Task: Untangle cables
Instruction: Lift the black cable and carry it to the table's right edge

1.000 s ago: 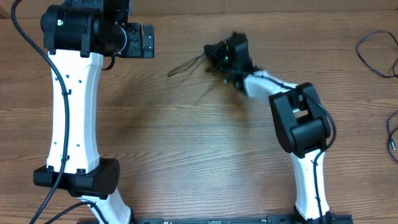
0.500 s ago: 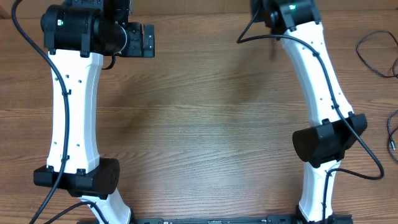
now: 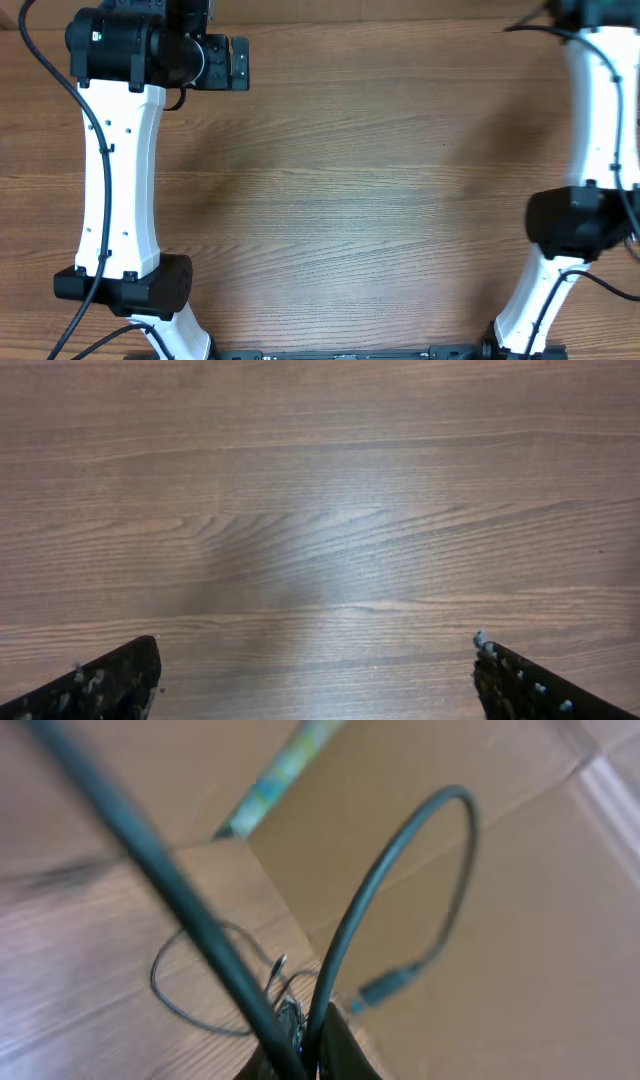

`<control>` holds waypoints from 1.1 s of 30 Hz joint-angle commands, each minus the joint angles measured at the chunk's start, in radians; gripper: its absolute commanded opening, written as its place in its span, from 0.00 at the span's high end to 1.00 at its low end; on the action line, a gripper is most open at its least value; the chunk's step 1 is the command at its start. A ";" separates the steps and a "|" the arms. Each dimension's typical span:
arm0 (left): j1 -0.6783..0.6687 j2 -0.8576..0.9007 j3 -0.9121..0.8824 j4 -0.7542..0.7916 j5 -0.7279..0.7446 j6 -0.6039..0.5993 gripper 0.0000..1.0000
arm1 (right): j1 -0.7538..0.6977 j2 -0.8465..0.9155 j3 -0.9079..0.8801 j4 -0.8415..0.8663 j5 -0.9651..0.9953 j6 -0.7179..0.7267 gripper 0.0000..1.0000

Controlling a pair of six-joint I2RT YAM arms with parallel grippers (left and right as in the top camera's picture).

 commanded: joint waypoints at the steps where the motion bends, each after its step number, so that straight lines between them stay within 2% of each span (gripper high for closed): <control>1: -0.008 0.009 -0.002 0.011 0.014 0.015 0.00 | -0.068 -0.033 0.025 -0.040 -0.293 0.109 0.96; 6: -0.008 0.009 -0.003 0.015 0.014 0.014 0.00 | -0.166 -0.031 -0.007 -0.097 -0.608 0.249 0.96; 11: -0.008 0.009 -0.005 0.016 0.014 0.014 0.00 | -0.254 -0.028 -0.015 -0.242 -0.921 0.358 0.96; 16: -0.008 0.009 -0.006 0.023 0.014 0.014 0.00 | -0.357 -0.028 -0.015 -0.280 -1.401 0.408 0.96; 18: -0.008 0.009 -0.006 0.021 0.015 0.014 0.00 | -0.403 -0.028 -0.015 -0.279 -1.490 0.518 0.96; 23: -0.008 0.009 -0.006 0.019 0.014 0.014 0.00 | -0.521 -0.028 -0.015 -0.303 -1.470 0.928 0.96; 26: -0.008 0.009 -0.006 0.023 0.014 0.014 0.00 | -0.572 -0.028 -0.015 -0.340 -1.308 1.145 0.96; 30: -0.008 0.009 -0.006 0.031 0.015 0.006 0.00 | -0.588 -0.028 -0.015 -0.444 -1.023 1.312 0.96; 33: -0.008 0.009 -0.006 0.036 0.018 0.006 0.00 | -0.568 -0.027 -0.019 -0.517 -0.919 1.365 0.96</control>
